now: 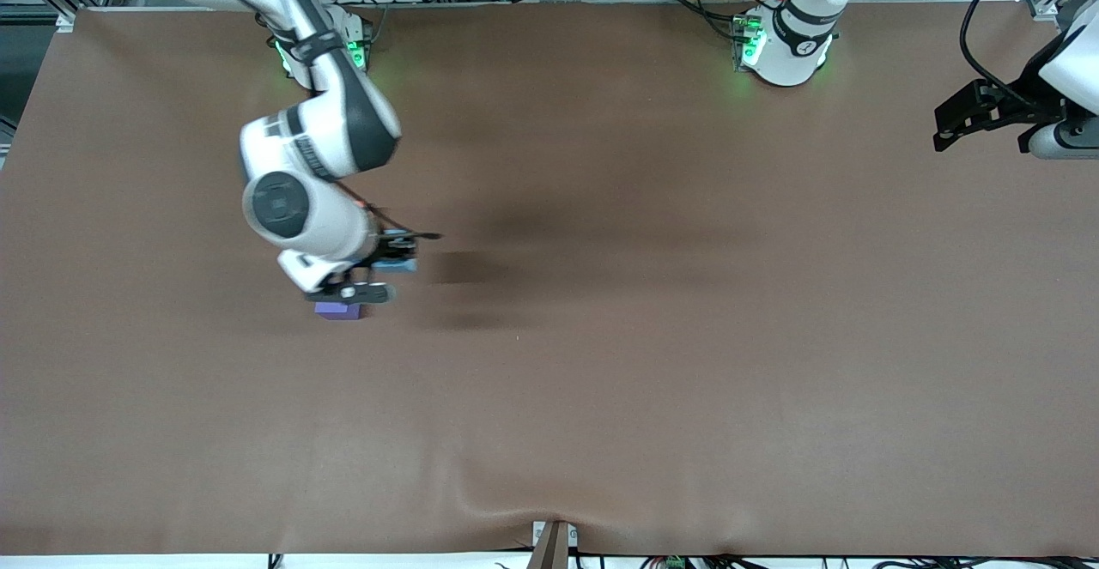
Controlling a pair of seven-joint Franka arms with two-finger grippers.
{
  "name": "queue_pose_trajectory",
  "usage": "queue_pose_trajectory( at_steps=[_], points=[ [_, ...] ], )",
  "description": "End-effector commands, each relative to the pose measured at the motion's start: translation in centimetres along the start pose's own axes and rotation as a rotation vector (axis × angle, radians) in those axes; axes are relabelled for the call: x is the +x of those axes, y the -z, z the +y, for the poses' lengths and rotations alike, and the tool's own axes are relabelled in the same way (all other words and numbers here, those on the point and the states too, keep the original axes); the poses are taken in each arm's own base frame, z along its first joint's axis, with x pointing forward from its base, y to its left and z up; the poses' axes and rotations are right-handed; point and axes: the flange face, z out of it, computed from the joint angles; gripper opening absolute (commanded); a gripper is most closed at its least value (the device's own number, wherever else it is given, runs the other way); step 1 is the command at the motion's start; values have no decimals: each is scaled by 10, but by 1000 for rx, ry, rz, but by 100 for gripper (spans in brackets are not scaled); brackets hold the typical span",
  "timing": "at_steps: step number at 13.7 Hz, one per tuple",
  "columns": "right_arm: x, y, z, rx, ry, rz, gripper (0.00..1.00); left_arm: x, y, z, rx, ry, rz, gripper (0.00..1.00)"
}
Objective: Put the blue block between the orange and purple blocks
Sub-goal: 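Carry the blue cube with the right gripper toward the orange cube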
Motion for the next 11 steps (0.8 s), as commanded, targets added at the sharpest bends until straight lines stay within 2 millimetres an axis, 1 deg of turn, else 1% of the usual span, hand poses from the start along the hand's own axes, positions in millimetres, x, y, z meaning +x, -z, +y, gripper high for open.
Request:
queue_pose_trajectory(
  at_steps=[1, 3, 5, 6, 8, 10, 11],
  points=[
    [-20, -7, 39, -19, 10, 32, 0, 0, 5, -2, -16, -10, -6, 100],
    [-25, -16, 79, -1, 53, 61, 0, 0, 4, -1, -19, -12, -8, 100],
    [-30, -30, 102, 4, 30, 65, 0, 0, 5, -1, -18, -12, -6, 100],
    [-30, -33, 111, 9, 14, 72, 0, 0, 5, 0, -19, -13, -6, 100],
    [-29, -44, 111, 12, 12, 70, 0, 0, 5, -1, -16, -13, -6, 100],
    [-33, -60, 118, 16, 4, 93, 0, 0, 4, -1, -11, -11, -7, 100],
    [-32, -62, 118, 17, 7, 93, 0, -1, 6, 1, -19, -9, -5, 100]
  ],
)
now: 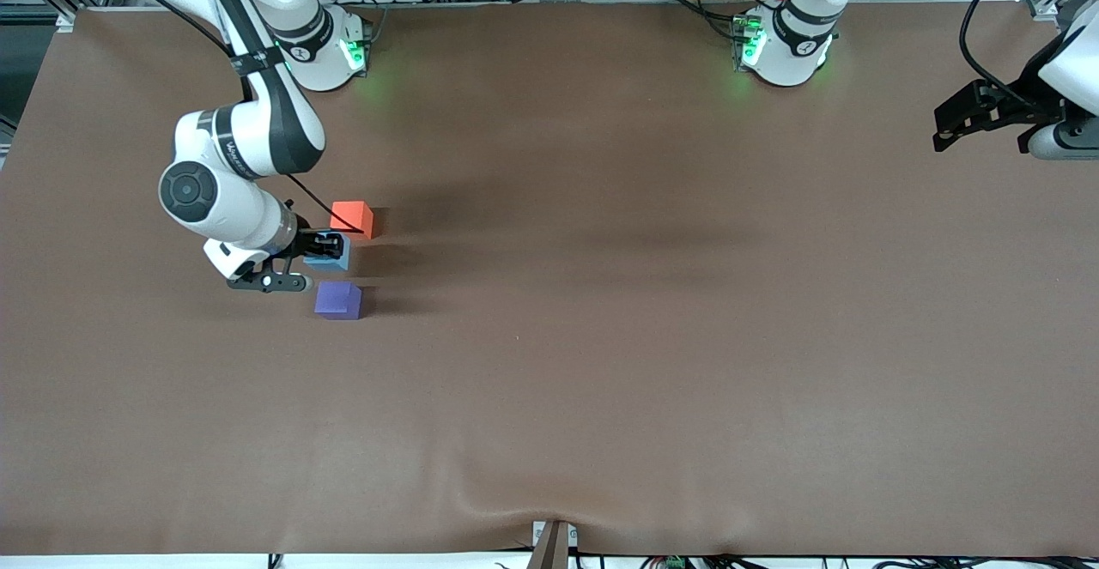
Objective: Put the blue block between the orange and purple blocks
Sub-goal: 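Carry the blue cube with the right gripper toward the orange cube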
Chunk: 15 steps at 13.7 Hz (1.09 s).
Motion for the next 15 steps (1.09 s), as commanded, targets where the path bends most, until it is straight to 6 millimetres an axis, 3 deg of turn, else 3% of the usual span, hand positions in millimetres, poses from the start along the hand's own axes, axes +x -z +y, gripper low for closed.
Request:
queue_pose_trajectory(
  at_steps=[1, 15],
  points=[
    [-10, -7, 6, 4, 11, 11, 0, -1, 6, 2, -13, -11, -3, 100],
    [-12, -56, 0, -3, 22, 21, 0, 4, 0, -4, -7, 5, -13, 100]
  ],
)
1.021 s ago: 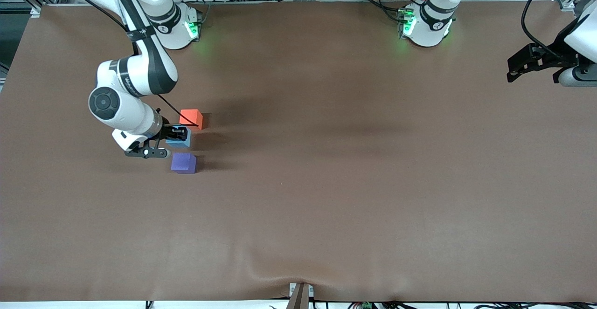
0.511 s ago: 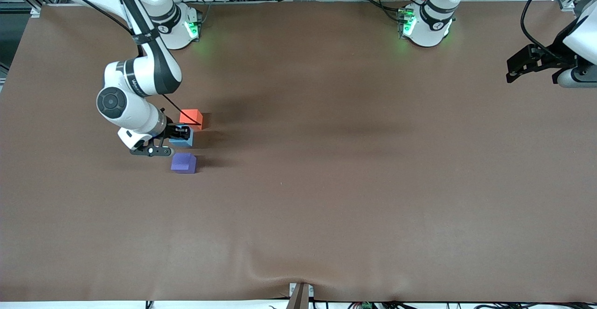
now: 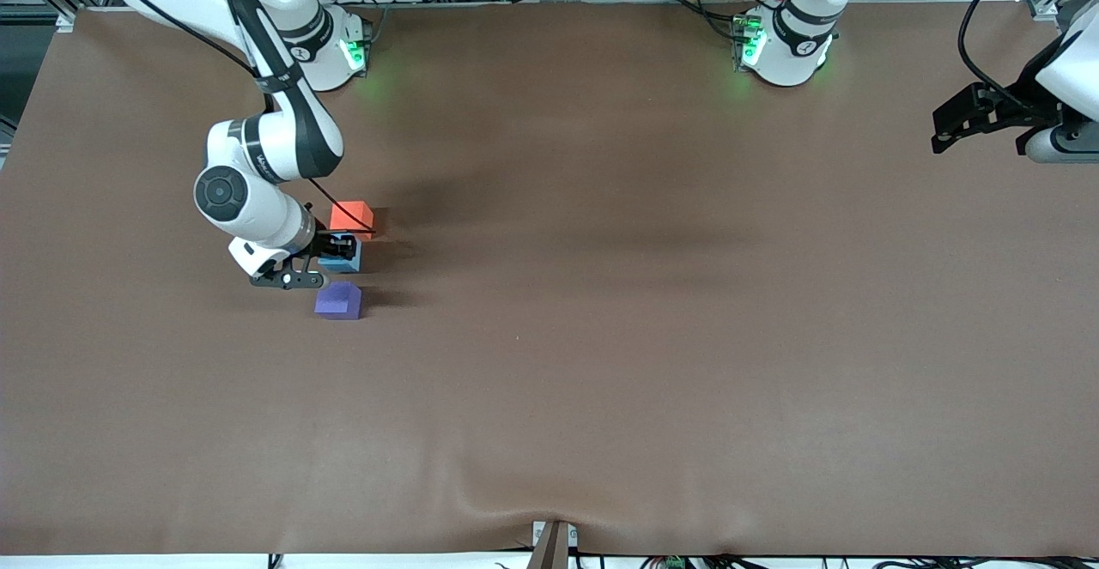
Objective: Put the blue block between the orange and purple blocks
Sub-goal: 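Carry the blue cube with the right gripper toward the orange cube, then lower the blue cube between orange and purple cubes, open right gripper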
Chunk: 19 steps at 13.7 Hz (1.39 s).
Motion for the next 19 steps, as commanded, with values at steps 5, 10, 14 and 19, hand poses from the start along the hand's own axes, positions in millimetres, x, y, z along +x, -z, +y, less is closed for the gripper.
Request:
queue_pose_trajectory(
  at_steps=[5, 10, 14, 19],
  points=[
    [-2, -16, -6, 2, 31, 19, 0, 4, 0, -8, -18, 14, -11, 100],
    [0, -25, -5, 1, 28, 29, 0, 9, -7, -9, -8, 1, -21, 100],
    [0, -30, -3, -1, 25, 22, 0, 5, -2, -12, -12, 7, -14, 100],
    [3, -29, -1, 0, 25, 17, 100, 5, -2, -12, -12, 8, -14, 100]
  ],
)
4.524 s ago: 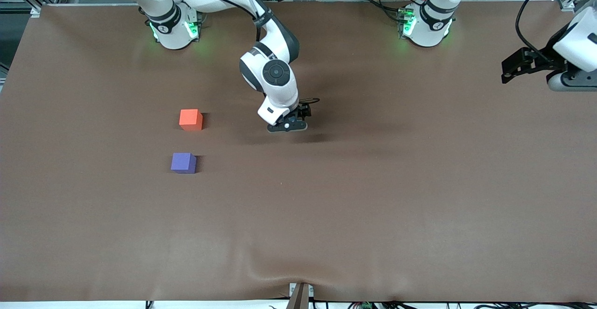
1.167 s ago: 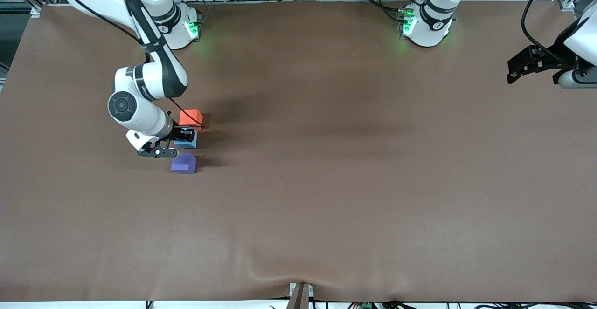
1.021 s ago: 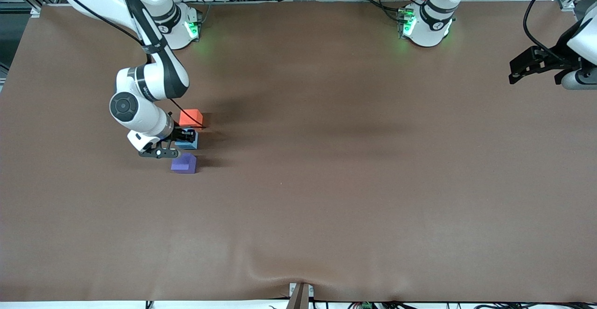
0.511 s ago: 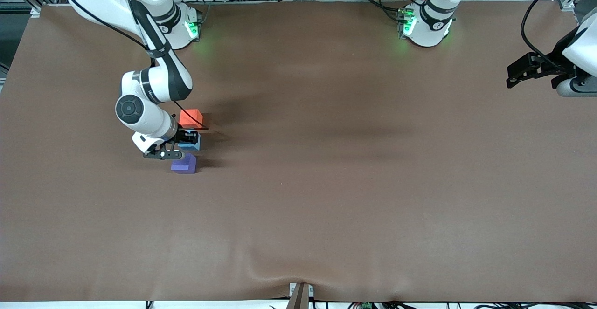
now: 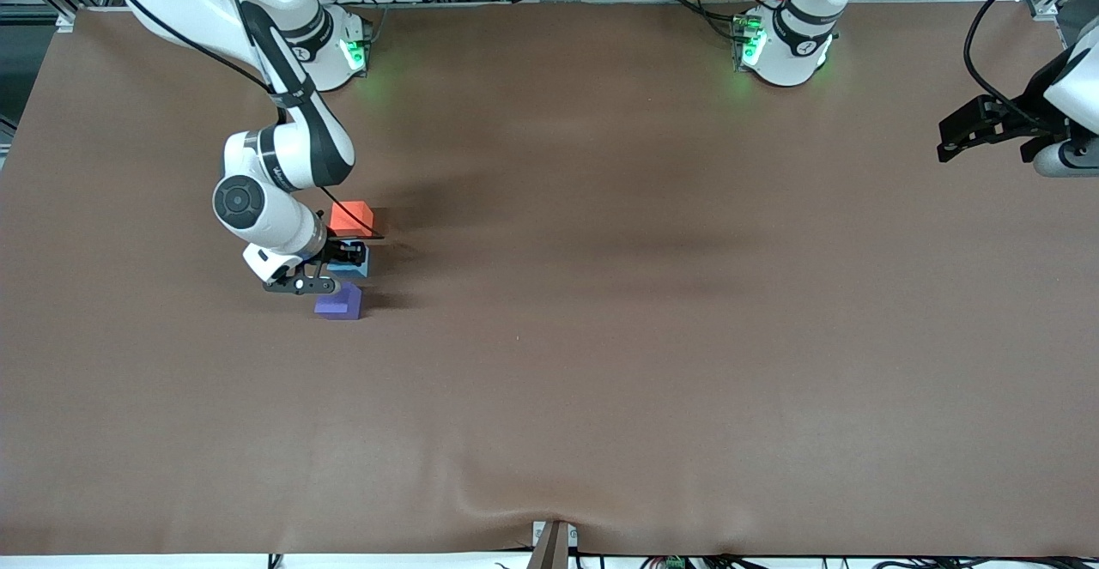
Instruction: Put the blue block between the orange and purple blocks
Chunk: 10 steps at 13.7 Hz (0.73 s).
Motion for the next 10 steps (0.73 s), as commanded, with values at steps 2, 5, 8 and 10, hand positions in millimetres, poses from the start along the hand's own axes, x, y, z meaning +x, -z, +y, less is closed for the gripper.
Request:
queue_pose_trajectory(
  at_steps=[2, 5, 8, 10],
  points=[
    [0, 9, 3, 4, 16, 4, 100, -2, 5, 0, -11, -14, -2, 100],
    [17, 61, 6, 8, 1, -43, 100, -1, 3, 0, -11, -16, -5, 100],
    [45, 145, 10, 17, -9, -77, 100, 0, 2, 0, -11, -14, -8, 100],
    [59, 198, 25, 24, -32, -78, 100, 2, -3, 0, -13, -15, -17, 100]
  ],
)
